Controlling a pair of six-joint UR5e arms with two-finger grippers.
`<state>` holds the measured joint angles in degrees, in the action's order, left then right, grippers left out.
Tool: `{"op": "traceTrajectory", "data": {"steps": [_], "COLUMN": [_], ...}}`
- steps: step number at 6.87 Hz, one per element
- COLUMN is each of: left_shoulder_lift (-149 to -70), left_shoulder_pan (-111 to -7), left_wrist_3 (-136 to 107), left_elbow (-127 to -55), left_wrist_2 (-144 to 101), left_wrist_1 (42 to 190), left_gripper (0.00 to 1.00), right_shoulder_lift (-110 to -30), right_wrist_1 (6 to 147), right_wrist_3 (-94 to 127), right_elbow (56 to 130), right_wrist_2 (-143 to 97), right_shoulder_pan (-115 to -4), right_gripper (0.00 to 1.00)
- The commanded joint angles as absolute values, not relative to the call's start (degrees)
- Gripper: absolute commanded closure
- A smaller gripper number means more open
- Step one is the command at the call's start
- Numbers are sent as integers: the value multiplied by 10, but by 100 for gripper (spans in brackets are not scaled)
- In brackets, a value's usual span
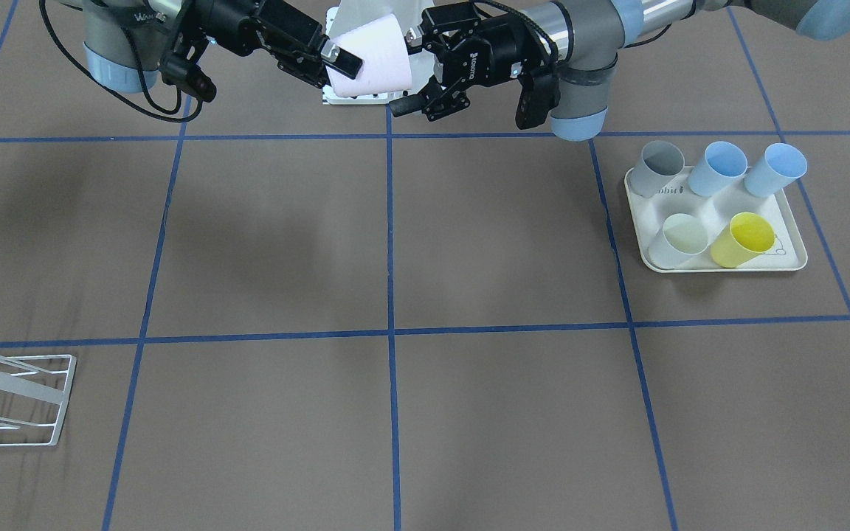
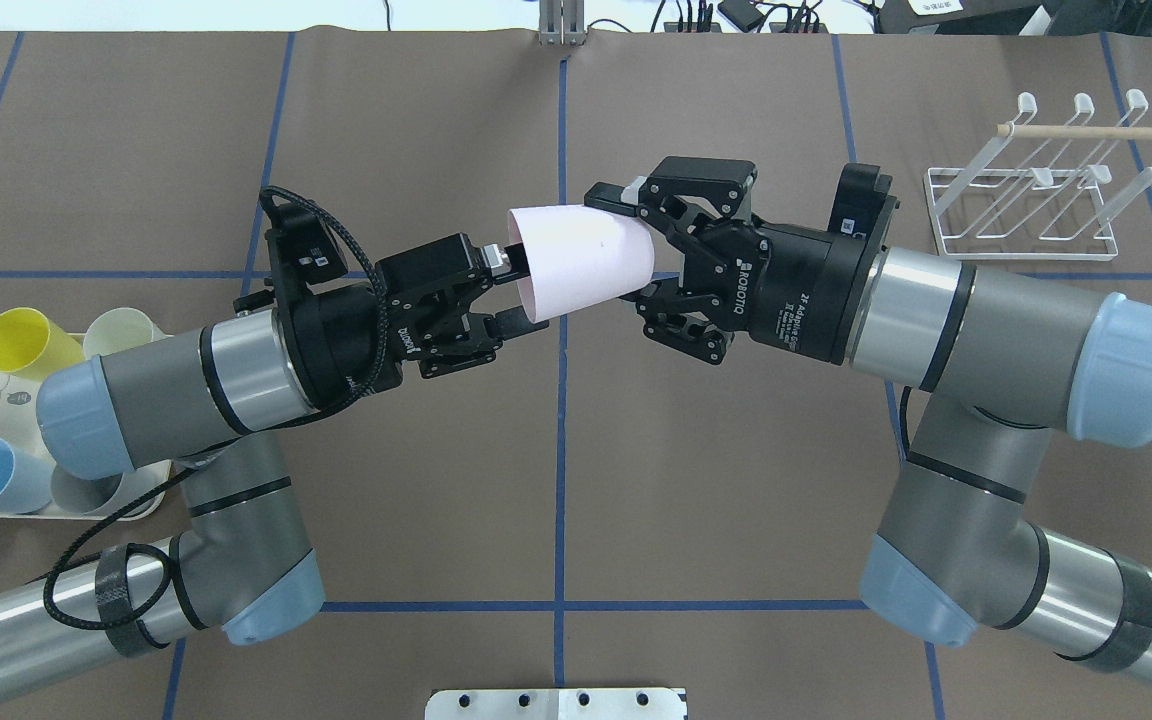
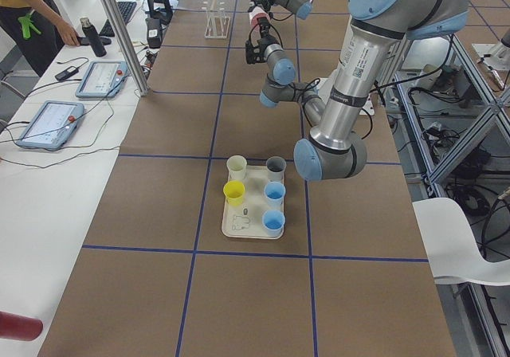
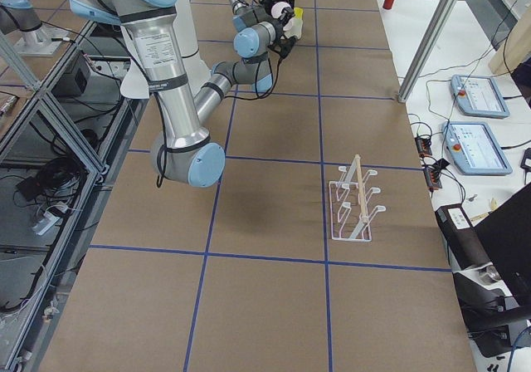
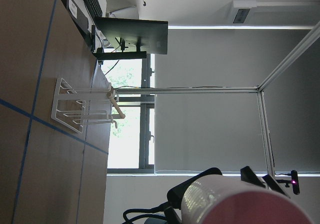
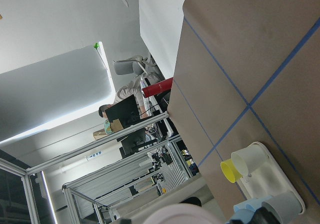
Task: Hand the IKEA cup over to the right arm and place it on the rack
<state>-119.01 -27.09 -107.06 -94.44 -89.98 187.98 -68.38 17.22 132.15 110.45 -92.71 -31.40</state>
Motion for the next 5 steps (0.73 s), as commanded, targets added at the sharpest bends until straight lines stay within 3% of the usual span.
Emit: {"op": "traceTrajectory", "data": {"steps": [1,5], "left_shoulder_lift": [-1184,-1123], "left_shoulder_pan": [-284,-324], "left_wrist_3": [-1070,-1040], "left_elbow": [-951,-968], "left_wrist_2": [-905,-906], "left_wrist_1": [1878,1880], "left_gripper": [1,1], "right_shoulder_lift": [-686,-709], "right_wrist_1": [174,175], "right_wrist_3": [1310,1268], "right_elbow": [1092,1091], "right_wrist_2": [-925,-939], "right_shoulder_pan": [-321,-358], "right_gripper": [100,100]}}
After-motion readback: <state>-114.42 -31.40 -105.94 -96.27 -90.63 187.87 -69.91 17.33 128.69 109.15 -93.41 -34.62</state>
